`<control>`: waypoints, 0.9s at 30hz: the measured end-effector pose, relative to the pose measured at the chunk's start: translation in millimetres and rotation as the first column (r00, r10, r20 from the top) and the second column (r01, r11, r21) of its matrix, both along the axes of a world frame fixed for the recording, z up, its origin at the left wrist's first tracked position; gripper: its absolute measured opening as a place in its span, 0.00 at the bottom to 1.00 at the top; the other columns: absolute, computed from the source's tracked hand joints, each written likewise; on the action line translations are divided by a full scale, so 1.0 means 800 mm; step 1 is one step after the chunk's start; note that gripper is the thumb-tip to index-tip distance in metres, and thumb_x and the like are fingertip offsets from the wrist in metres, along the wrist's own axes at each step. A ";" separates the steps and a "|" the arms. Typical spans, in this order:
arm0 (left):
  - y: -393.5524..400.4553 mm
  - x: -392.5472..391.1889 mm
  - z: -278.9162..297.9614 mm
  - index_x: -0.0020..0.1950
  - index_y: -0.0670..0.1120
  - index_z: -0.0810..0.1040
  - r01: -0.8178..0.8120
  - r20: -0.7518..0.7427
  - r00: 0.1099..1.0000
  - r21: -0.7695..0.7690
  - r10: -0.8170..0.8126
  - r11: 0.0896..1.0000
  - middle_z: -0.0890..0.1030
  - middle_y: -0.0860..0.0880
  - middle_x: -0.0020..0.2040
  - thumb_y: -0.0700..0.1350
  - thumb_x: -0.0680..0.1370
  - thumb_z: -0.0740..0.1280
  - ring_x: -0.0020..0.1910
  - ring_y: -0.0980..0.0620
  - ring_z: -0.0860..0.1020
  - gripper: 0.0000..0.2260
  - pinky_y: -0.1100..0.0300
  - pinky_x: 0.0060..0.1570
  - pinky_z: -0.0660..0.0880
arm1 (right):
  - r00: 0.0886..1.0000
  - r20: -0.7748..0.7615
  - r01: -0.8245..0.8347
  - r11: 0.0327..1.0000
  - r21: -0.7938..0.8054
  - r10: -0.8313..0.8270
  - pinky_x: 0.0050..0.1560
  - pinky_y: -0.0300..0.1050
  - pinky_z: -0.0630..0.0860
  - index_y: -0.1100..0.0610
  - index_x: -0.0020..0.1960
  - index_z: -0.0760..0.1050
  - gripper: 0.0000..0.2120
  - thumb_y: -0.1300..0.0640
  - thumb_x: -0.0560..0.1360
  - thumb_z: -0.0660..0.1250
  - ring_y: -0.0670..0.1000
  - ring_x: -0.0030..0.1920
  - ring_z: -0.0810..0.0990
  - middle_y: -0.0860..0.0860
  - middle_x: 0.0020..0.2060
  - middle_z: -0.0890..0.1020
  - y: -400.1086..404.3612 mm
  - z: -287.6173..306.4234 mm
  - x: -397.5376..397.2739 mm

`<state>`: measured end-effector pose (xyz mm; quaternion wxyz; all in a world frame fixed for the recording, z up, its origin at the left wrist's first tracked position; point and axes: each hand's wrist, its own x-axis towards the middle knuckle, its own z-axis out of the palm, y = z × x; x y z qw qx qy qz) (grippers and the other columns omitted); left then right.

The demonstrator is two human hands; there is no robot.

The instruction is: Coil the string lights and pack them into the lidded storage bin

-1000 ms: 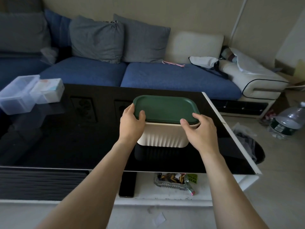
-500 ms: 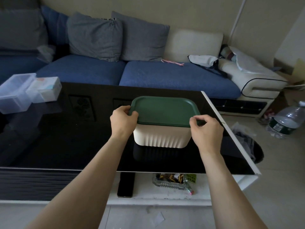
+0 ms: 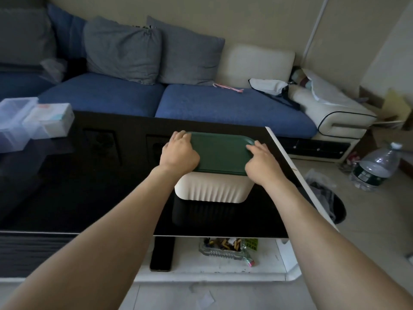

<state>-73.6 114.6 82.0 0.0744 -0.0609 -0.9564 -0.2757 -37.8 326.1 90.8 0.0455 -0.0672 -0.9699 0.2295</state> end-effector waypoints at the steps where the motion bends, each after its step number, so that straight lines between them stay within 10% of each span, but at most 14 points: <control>1: 0.003 -0.007 -0.002 0.78 0.44 0.61 0.040 0.006 0.999 -0.086 -0.040 0.996 0.60 0.45 0.79 0.47 0.81 0.55 0.79 0.47 0.54 0.25 0.45 0.75 0.56 | 0.999 0.034 -0.014 0.998 0.060 0.012 0.80 0.59 0.47 0.54 0.80 0.58 0.30 0.64 0.79 0.55 0.55 0.81 0.45 0.51 0.82 0.53 0.001 0.000 -0.005; 8: 0.012 -0.032 -0.006 0.81 0.46 0.52 0.100 0.117 0.991 -0.348 -0.062 0.932 0.50 0.43 0.81 0.59 0.82 0.47 0.80 0.46 0.45 0.30 0.43 0.77 0.48 | 0.997 0.070 -0.040 0.986 0.164 0.029 0.79 0.59 0.49 0.53 0.81 0.55 0.36 0.33 0.80 0.52 0.58 0.79 0.56 0.52 0.81 0.52 0.006 -0.006 -0.024; 15: 0.014 -0.067 -0.004 0.79 0.45 0.56 0.102 0.126 0.990 -0.368 -0.059 0.924 0.56 0.42 0.79 0.59 0.81 0.48 0.79 0.44 0.49 0.30 0.43 0.76 0.50 | 0.998 0.053 -0.024 0.998 0.060 0.021 0.72 0.53 0.64 0.53 0.81 0.56 0.39 0.32 0.78 0.56 0.58 0.76 0.63 0.49 0.80 0.53 0.009 -0.007 -0.064; 27: 0.019 -0.119 -0.003 0.79 0.48 0.59 0.052 0.065 0.997 -0.315 -0.033 0.948 0.58 0.45 0.79 0.60 0.81 0.50 0.79 0.47 0.50 0.29 0.39 0.75 0.45 | 0.997 0.071 0.021 0.983 0.183 -0.034 0.74 0.60 0.61 0.51 0.81 0.55 0.38 0.31 0.78 0.51 0.57 0.78 0.57 0.50 0.81 0.53 0.006 -0.005 -0.118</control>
